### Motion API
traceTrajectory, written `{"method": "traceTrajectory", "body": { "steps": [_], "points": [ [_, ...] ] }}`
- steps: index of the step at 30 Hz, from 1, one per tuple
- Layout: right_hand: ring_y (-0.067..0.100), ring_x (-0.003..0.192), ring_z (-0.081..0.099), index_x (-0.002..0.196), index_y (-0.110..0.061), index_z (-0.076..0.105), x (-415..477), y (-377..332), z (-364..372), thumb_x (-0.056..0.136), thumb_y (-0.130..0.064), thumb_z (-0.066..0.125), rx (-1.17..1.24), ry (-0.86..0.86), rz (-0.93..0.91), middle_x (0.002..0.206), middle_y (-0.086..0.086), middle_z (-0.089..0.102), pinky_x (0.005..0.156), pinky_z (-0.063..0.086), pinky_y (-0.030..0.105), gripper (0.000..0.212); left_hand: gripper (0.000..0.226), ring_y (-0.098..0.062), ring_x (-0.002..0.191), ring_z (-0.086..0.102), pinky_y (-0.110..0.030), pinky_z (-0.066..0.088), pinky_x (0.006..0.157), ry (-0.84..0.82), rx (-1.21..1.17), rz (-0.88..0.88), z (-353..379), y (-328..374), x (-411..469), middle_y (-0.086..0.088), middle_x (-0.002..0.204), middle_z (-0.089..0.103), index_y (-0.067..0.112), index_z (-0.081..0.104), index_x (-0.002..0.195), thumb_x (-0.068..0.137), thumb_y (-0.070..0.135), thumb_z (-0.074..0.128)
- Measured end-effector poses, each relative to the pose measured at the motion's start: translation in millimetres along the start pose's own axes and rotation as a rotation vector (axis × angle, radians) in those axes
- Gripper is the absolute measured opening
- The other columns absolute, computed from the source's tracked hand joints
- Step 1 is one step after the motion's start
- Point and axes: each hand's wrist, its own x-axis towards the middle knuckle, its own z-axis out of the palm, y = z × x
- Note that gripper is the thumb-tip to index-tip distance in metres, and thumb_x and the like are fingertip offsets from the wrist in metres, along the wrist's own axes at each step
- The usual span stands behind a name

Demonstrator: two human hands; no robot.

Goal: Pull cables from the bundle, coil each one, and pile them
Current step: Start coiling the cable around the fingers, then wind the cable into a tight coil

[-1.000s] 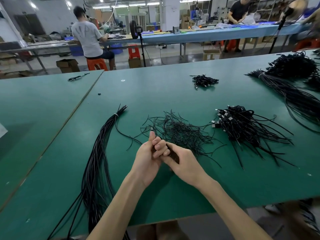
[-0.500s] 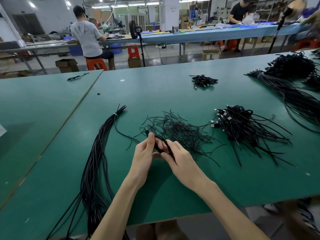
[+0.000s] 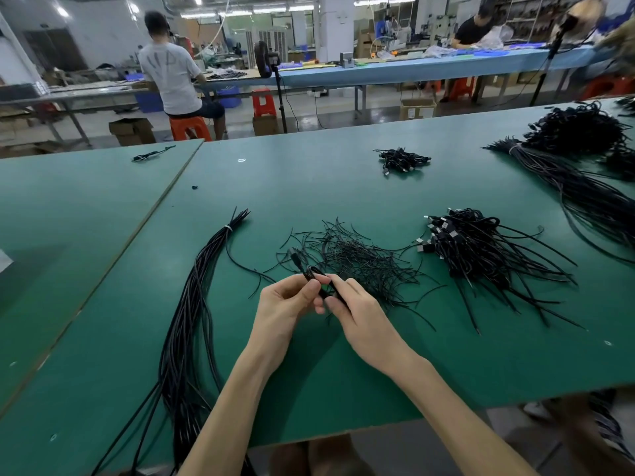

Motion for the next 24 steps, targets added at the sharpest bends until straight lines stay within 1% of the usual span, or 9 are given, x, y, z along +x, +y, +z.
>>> {"method": "traceTrajectory", "body": {
  "steps": [5,9,10,12,14,16,18,21,24],
  "points": [
    [0.003,0.103,0.053,0.155,-0.013,0.041,0.9,1.8,1.5,0.110,-0.028,0.042,0.001,-0.013,0.001,0.116,-0.006,0.052,0.096,0.045,0.024,0.047,0.019,-0.018,0.071,0.061,-0.025,0.054,0.073,0.050,0.036,0.002,-1.2,-3.3,0.3,-0.014,0.079,0.067,0.007,0.079,0.103,0.093,0.022,0.073],
    [-0.007,0.103,0.051,0.155,-0.015,0.039,0.2,2.1,2.5,0.110,-0.029,0.044,-0.030,-0.021,-0.014,0.109,-0.017,0.048,0.089,0.040,0.012,0.048,0.016,-0.020,0.076,0.061,-0.032,0.056,0.077,0.054,0.057,0.002,-0.7,-4.4,0.1,-0.014,0.085,0.070,0.008,0.079,0.097,0.090,0.021,0.073],
    [-0.007,0.102,0.051,0.155,-0.015,0.038,-0.1,2.2,2.7,0.110,-0.029,0.044,-0.038,-0.023,-0.018,0.108,-0.016,0.047,0.088,0.041,0.012,0.048,0.015,-0.021,0.077,0.061,-0.034,0.057,0.079,0.064,0.057,0.006,0.2,-3.6,0.0,-0.014,0.086,0.070,0.008,0.078,0.095,0.089,0.021,0.073],
    [-0.004,0.101,0.051,0.155,-0.015,0.039,-0.4,1.8,2.6,0.110,-0.029,0.043,-0.045,-0.024,-0.027,0.109,-0.014,0.048,0.089,0.043,0.020,0.047,0.016,-0.023,0.082,0.062,-0.038,0.055,0.083,0.104,0.084,0.032,1.5,-3.7,-0.4,-0.013,0.089,0.070,0.008,0.079,0.092,0.086,0.021,0.074],
    [0.004,0.100,0.054,0.154,-0.016,0.041,-0.8,1.2,2.3,0.110,-0.028,0.043,-0.049,-0.023,-0.040,0.111,-0.013,0.048,0.090,0.048,0.031,0.045,0.017,-0.023,0.096,0.064,-0.036,0.054,0.089,0.155,0.114,0.056,2.2,-4.7,-0.6,-0.010,0.098,0.069,0.008,0.080,0.092,0.082,0.021,0.076],
    [0.008,0.104,0.056,0.153,-0.017,0.042,-1.8,-0.6,2.4,0.111,-0.027,0.042,-0.055,-0.022,-0.057,0.114,-0.012,0.050,0.094,0.050,0.034,0.043,0.020,-0.025,0.111,0.067,-0.037,0.055,0.099,0.173,0.072,0.044,2.6,-5.4,-0.1,-0.013,0.110,0.072,0.004,0.080,0.094,0.079,0.018,0.077],
    [0.007,0.109,0.057,0.153,-0.018,0.044,-3.0,-2.1,2.1,0.111,-0.026,0.041,-0.056,-0.018,-0.073,0.117,-0.012,0.051,0.098,0.049,0.030,0.043,0.022,-0.026,0.108,0.071,-0.035,0.057,0.097,0.154,0.020,0.028,3.9,-4.9,-1.1,-0.016,0.107,0.076,0.002,0.080,0.094,0.078,0.017,0.078],
    [0.009,0.096,0.055,0.152,-0.015,0.045,-4.4,-3.5,2.3,0.111,-0.026,0.040,-0.085,-0.016,-0.083,0.111,-0.010,0.050,0.088,0.050,0.035,0.043,0.020,-0.024,0.090,0.072,-0.031,0.059,0.085,0.219,0.026,-0.002,2.7,-5.1,-0.3,-0.017,0.094,0.077,0.005,0.079,0.089,0.074,0.017,0.083],
    [0.009,0.093,0.055,0.152,-0.013,0.045,-4.8,-4.0,2.8,0.111,-0.024,0.041,-0.110,-0.009,-0.084,0.112,-0.009,0.050,0.086,0.050,0.034,0.043,0.008,-0.028,0.082,0.072,-0.036,0.060,0.079,0.277,0.006,-0.036,2.2,-6.1,0.2,-0.019,0.088,0.076,0.005,0.076,0.082,0.077,0.006,0.083]
  ]
}}
